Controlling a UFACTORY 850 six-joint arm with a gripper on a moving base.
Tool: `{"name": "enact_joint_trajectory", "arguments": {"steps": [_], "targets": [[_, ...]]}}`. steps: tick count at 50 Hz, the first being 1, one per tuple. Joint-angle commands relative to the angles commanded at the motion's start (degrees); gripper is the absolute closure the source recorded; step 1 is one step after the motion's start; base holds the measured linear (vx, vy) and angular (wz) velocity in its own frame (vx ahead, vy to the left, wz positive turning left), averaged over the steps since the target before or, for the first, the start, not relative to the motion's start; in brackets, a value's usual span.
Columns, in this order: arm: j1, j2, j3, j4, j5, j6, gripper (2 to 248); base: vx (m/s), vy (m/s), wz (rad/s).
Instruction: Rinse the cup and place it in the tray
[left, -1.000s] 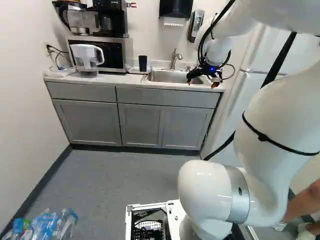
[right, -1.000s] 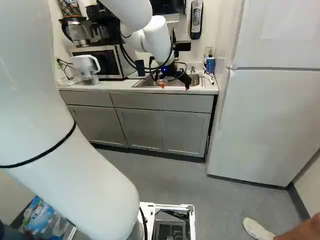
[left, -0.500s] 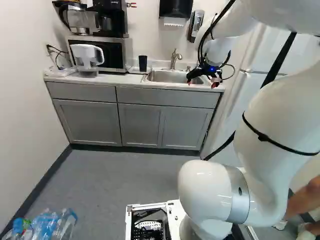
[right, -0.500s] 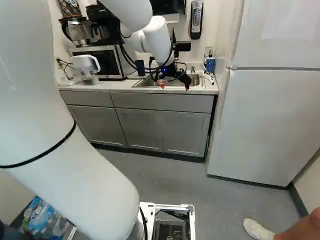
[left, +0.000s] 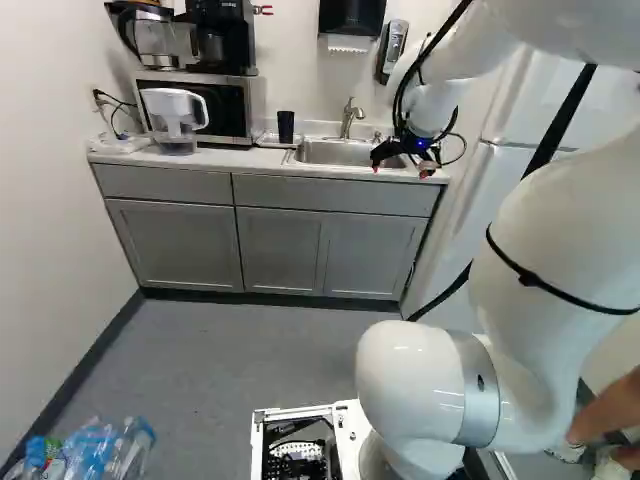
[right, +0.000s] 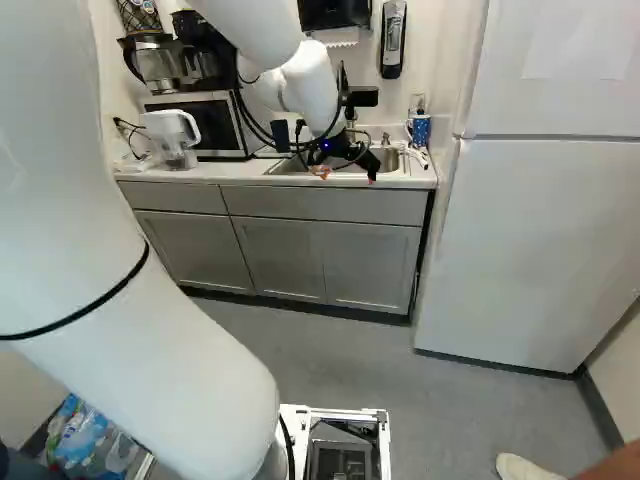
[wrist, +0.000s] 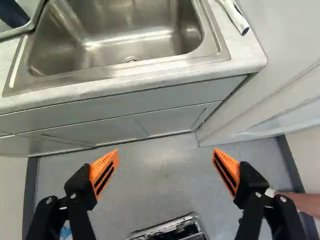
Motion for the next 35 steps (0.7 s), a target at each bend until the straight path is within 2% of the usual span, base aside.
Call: {"name": "enact_joint_trajectory", "arguments": {"steps": [18, 35], "targets": [[1.3, 1.0, 3.9, -0.2, 5.4, 0.1, 3, 0.000, 0.000, 0.000], [3.0, 2.4, 8.9, -0.4, 12.5, 0.2, 3, 0.000, 0.000, 0.000]]}}
